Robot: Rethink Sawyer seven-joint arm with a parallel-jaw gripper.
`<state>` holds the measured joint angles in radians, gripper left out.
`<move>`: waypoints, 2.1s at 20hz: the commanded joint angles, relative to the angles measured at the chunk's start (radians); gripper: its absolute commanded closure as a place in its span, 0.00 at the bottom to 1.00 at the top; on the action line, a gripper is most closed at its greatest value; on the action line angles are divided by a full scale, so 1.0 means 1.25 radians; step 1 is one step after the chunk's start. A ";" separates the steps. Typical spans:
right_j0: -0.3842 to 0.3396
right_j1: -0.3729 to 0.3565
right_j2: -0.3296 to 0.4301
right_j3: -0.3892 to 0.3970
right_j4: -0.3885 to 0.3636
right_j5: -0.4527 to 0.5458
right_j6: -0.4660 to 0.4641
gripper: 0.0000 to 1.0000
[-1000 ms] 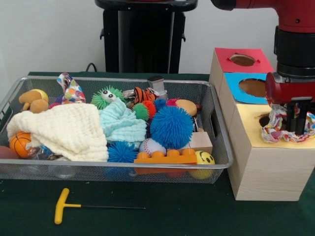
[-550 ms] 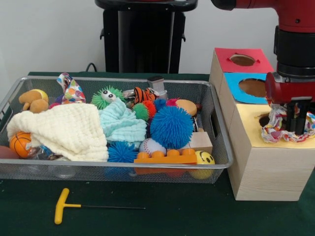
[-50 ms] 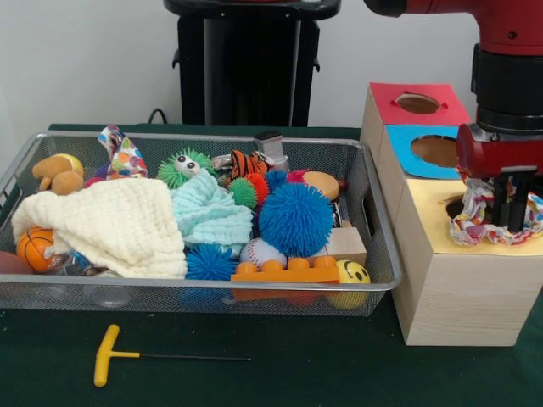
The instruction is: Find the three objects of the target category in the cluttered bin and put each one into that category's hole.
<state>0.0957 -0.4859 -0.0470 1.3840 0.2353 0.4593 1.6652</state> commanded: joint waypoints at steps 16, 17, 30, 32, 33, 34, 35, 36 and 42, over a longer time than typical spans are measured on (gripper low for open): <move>-0.057 0.051 0.055 0.079 -0.062 -0.003 0.040 1.00; -0.057 0.050 0.055 0.081 -0.061 -0.002 0.041 1.00; -0.061 0.040 0.054 0.090 -0.075 0.025 0.019 1.00; -0.064 0.040 0.058 0.088 -0.081 0.021 0.009 1.00; -0.065 0.040 0.059 0.088 -0.082 0.020 0.007 1.00; -0.066 0.041 0.060 0.088 -0.082 0.019 0.008 1.00; -0.067 0.042 0.061 0.088 -0.082 0.018 0.008 1.00; -0.065 0.041 0.059 0.089 -0.082 0.017 0.011 1.00; -0.062 0.036 0.052 0.089 -0.089 0.024 0.019 1.00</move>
<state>0.0762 -0.4959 -0.0222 1.3951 0.2130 0.4585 1.6652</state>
